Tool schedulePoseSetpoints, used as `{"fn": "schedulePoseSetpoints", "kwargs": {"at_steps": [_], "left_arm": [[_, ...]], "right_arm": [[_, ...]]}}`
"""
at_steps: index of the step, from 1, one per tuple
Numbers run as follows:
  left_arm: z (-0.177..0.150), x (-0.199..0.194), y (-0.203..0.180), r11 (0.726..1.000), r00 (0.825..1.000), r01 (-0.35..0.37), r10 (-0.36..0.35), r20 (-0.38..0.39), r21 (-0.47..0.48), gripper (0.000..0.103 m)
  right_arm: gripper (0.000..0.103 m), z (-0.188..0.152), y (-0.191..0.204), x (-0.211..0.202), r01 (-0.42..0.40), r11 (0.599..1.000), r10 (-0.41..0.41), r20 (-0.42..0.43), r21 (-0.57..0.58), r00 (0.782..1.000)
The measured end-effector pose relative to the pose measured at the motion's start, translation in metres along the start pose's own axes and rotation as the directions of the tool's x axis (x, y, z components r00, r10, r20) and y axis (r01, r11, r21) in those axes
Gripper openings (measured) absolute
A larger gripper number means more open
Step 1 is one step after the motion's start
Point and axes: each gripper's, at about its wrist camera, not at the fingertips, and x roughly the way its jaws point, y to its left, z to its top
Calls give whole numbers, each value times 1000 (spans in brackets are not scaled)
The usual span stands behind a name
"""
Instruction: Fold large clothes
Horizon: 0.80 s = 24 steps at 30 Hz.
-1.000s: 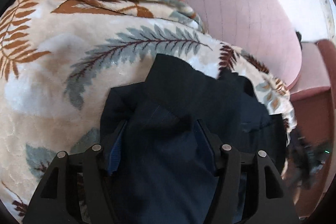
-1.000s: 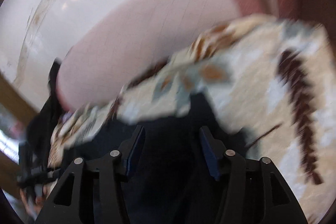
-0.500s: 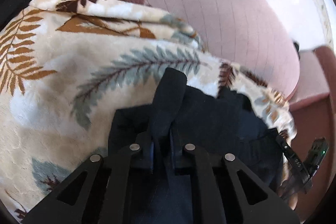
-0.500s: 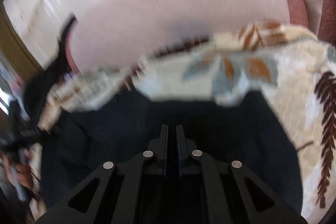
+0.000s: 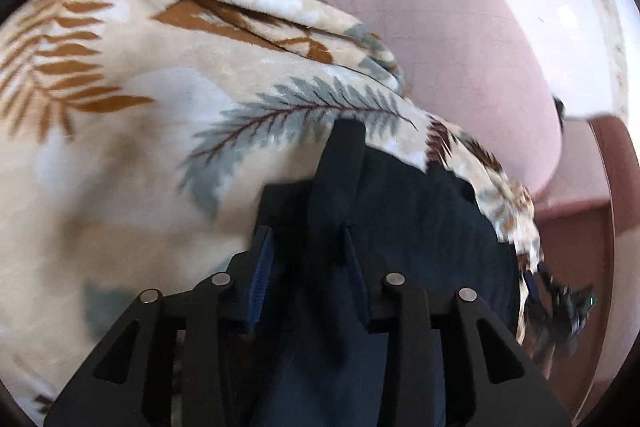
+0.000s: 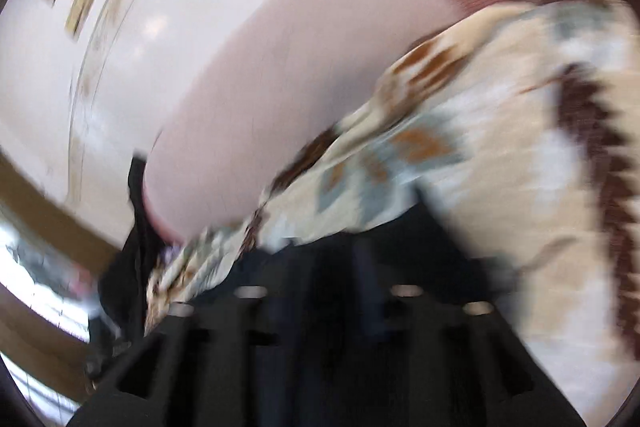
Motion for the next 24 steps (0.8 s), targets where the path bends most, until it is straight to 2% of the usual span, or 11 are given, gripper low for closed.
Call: {"fn": "schedulePoseSetpoints", "kwargs": {"at_steps": [2, 5, 6, 7, 9, 11, 14, 17, 19, 21, 24], "left_arm": [[-17, -15, 0, 999, 999, 43, -43, 6, 20, 37], [-46, -22, -8, 996, 998, 69, -69, 0, 51, 43], [-52, -21, -11, 997, 999, 42, -43, 0, 69, 43], [-62, -15, -17, 994, 1000, -31, 31, 6, 103, 43], [-72, -3, -19, 980, 990, -142, 142, 15, 142, 44], [-76, 11, -14, 978, 986, -163, 165, 0, 127, 46], [-72, 7, -16, 978, 983, -180, 181, 3, 104, 46], [-73, -10, -16, 980, 983, -183, 183, 1, 82, 46], [-80, -28, -15, 985, 988, -157, 157, 14, 69, 45], [-94, -46, -16, 991, 993, -117, 114, 43, 71, 46], [-117, -58, -25, 992, 995, -82, 78, 55, 94, 46]], "right_arm": [[54, -6, -13, -4, 72, 997, -73, -39, -20, 997], [53, -27, -21, 14, 109, 994, -112, -170, -29, 979], [32, -31, -18, 16, 128, 990, -136, -165, -57, 977], [10, -34, -13, 11, 115, 990, -126, -128, -84, 984], [7, -31, -11, -15, 65, 995, -66, -3, -77, 998], [5, -31, -29, -19, 58, 998, -59, 34, 24, 998], [7, -39, -58, 7, 98, 987, -78, -152, 127, 985], [21, -40, -55, -34, 34, 988, -27, -50, 148, 998], [42, -47, -55, -60, -4, 991, 8, -30, 136, 1000], [56, -66, -58, -82, 10, 994, -8, -18, 112, 1000], [57, -101, -72, -99, 63, 991, -56, -59, 121, 997]]}}
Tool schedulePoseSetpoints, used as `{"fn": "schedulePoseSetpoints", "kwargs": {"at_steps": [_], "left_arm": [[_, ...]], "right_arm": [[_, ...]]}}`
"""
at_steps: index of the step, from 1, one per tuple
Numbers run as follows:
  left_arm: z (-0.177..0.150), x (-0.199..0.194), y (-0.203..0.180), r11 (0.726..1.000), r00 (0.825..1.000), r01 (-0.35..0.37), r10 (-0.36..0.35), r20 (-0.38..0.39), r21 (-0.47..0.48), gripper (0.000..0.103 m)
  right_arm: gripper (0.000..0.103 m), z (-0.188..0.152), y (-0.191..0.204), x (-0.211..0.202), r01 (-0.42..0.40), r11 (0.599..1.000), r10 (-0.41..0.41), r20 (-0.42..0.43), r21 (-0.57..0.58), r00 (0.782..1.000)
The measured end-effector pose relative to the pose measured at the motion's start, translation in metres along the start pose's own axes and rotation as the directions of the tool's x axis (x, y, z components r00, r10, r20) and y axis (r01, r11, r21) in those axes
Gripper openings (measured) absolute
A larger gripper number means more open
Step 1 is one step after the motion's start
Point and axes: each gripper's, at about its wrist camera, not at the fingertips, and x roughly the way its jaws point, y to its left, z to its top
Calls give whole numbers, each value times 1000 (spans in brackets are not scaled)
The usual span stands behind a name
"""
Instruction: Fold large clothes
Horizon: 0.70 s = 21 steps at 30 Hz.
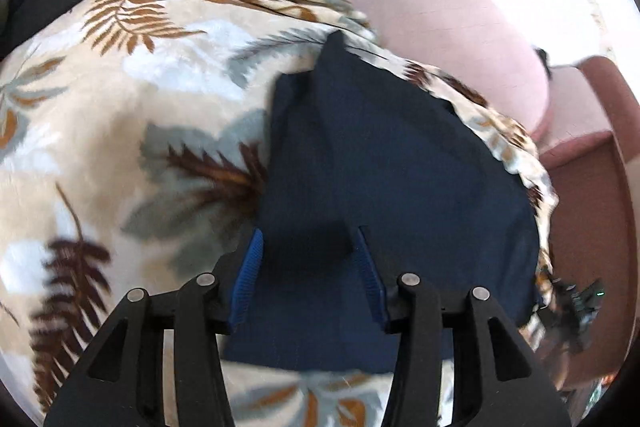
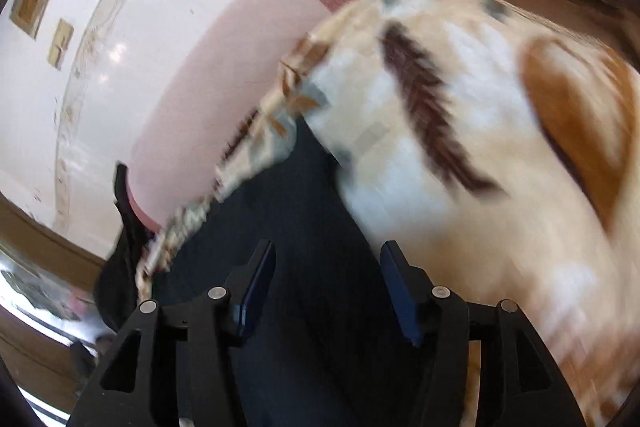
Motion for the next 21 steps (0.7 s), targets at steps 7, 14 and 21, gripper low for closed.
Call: {"fn": "schedulePoseSetpoints", "kwargs": {"at_steps": [7, 14, 21], "left_arm": [[-34, 32, -2, 992, 990, -120, 122, -63, 39, 46], [-39, 23, 5, 993, 991, -113, 116, -72, 35, 48], [-19, -24, 41, 986, 996, 79, -83, -20, -147, 50]], "right_arm": [[3, -26, -18, -31, -144, 989, 139, 106, 40, 985], [1, -29, -35, -11, 27, 997, -32, 57, 75, 998], [25, -23, 28, -54, -86, 995, 94, 242, -43, 966]]}}
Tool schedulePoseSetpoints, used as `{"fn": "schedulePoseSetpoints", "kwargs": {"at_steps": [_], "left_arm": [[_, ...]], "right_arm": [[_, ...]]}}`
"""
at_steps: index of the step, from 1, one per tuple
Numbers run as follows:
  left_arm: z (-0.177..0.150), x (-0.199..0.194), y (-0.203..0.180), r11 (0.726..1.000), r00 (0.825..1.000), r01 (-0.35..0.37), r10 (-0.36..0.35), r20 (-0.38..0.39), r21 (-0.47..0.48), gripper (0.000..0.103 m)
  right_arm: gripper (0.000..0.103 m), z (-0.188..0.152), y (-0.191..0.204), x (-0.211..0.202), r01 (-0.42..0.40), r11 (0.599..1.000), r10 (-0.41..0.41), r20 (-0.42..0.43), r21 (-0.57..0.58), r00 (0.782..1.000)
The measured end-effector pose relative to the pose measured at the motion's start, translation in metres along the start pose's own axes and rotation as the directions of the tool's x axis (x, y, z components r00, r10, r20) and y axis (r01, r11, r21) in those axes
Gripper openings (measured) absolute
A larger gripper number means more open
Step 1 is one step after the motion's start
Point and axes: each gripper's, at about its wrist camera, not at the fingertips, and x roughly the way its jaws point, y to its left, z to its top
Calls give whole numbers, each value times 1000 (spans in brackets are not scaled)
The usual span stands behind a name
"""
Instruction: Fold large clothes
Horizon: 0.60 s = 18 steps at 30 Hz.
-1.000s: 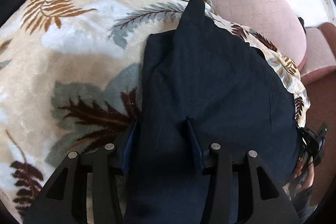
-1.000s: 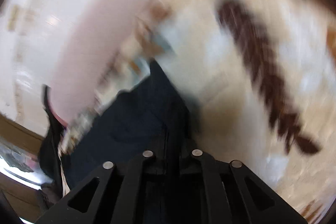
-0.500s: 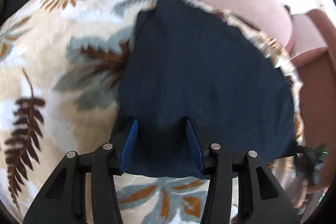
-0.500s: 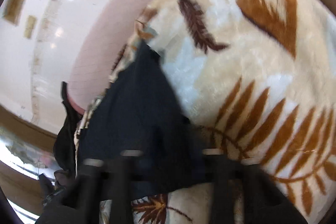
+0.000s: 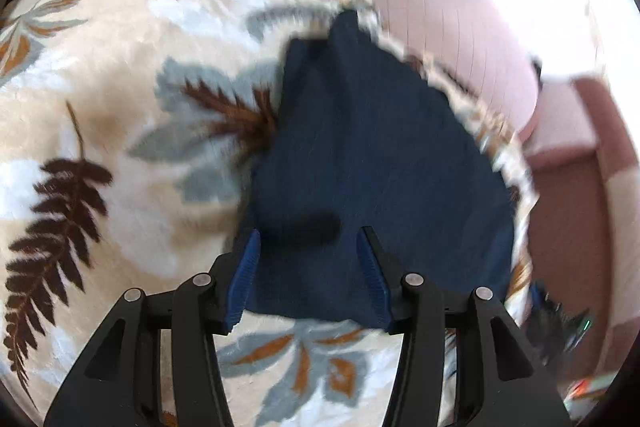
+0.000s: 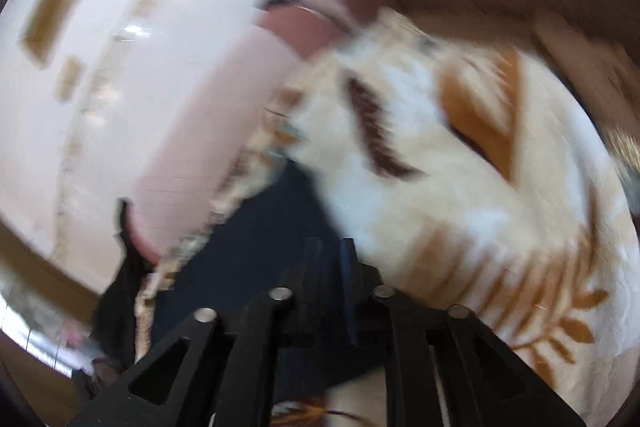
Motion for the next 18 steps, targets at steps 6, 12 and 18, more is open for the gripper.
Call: {"fn": "schedulePoseSetpoints", "kwargs": {"at_steps": [6, 12, 18], "left_arm": [[27, 7, 15, 992, 999, 33, -36, -21, -125, 53], [41, 30, 26, 981, 995, 69, -82, -63, -184, 53], [46, 45, 36, 962, 989, 117, -136, -63, -248, 68]], "right_arm": [[31, -41, 63, 63, -200, 977, 180, -214, -72, 960], [20, -92, 62, 120, -92, 979, 11, -404, -181, 915], [36, -93, 107, 111, -159, 922, 14, -380, -354, 925]]}}
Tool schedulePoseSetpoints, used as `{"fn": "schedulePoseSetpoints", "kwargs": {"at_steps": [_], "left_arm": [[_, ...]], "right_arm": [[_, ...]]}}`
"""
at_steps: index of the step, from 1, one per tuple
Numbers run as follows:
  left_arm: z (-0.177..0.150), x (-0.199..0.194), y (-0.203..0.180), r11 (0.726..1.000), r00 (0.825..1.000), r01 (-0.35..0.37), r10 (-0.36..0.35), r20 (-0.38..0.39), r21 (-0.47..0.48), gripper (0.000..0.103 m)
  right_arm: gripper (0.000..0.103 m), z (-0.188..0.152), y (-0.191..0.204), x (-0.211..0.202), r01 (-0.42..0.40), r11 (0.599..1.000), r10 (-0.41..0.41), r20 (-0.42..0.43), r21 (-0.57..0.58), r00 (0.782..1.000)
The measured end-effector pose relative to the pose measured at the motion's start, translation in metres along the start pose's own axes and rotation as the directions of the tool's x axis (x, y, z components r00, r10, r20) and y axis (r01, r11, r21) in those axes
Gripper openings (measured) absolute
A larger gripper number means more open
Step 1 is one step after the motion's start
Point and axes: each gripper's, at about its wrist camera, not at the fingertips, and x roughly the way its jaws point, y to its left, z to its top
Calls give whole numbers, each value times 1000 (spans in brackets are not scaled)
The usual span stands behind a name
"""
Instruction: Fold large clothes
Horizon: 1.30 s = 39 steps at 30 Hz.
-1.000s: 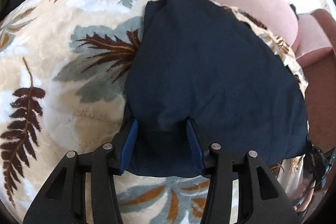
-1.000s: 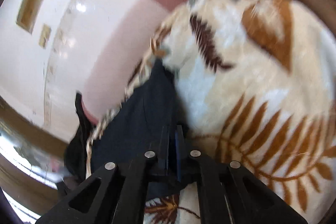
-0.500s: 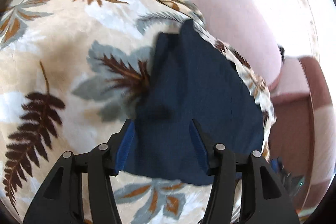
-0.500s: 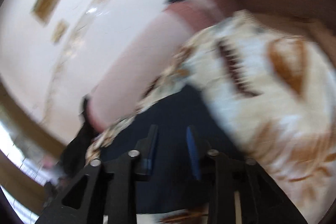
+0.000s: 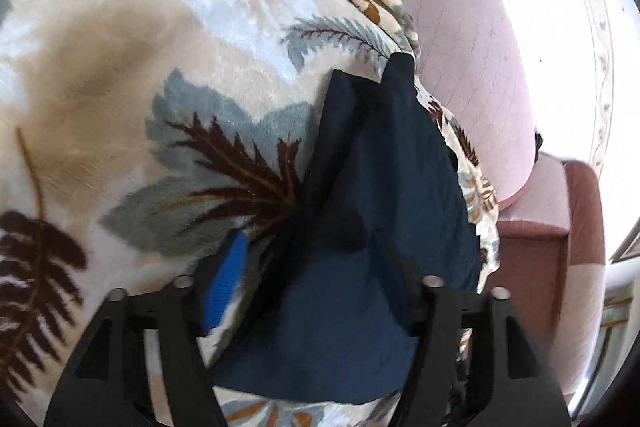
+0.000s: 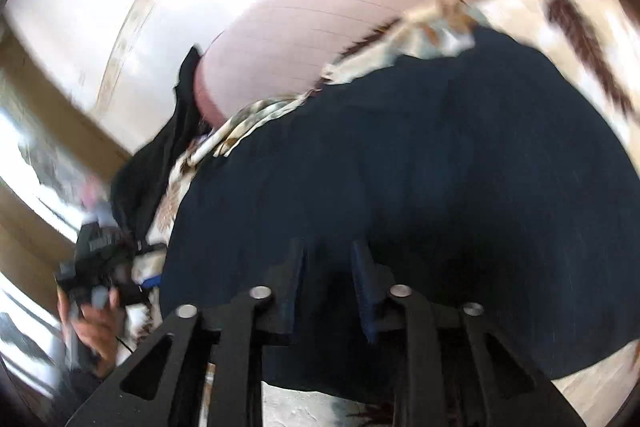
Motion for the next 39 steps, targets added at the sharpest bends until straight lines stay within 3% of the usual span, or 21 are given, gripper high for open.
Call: {"fn": "schedulePoseSetpoints", "kwargs": {"at_steps": [2, 5, 9, 16, 18, 20, 23, 30, 39], "left_arm": [[-4, 9, 1, 1000, 1000, 6, -6, -20, 7, 72], [-13, 10, -9, 997, 1000, 16, -15, -12, 76, 84], [-17, 23, -19, 994, 998, 24, -18, -55, 107, 84], [-31, 33, -40, 985, 999, -24, 31, -41, 172, 86], [-37, 35, -46, 983, 999, -19, 27, -46, 183, 76], [-42, 37, -52, 979, 998, -37, 46, -44, 202, 51], [-47, 33, -59, 975, 998, -50, 58, -30, 215, 25], [-59, 10, -89, 973, 1000, -10, 5, 24, 230, 21], [-87, -1, -155, 939, 998, 48, -61, 29, 339, 20]], "right_arm": [[36, -6, 10, 26, 83, 993, -91, -95, -81, 991], [36, -14, 23, 30, 143, 976, -159, -84, -165, 984], [36, -15, 23, 29, 152, 974, -167, -84, -166, 982], [36, -11, 23, 30, 151, 975, -166, -82, -164, 983], [36, -11, 23, 31, 152, 975, -167, -82, -162, 983], [36, -11, 22, 30, 148, 977, -162, -82, -156, 983], [36, -11, 20, 28, 132, 982, -144, -85, -135, 986], [36, -9, 15, 19, 107, 990, -115, -82, -93, 990], [36, -8, 9, 7, 70, 996, -74, -80, -53, 994]]}}
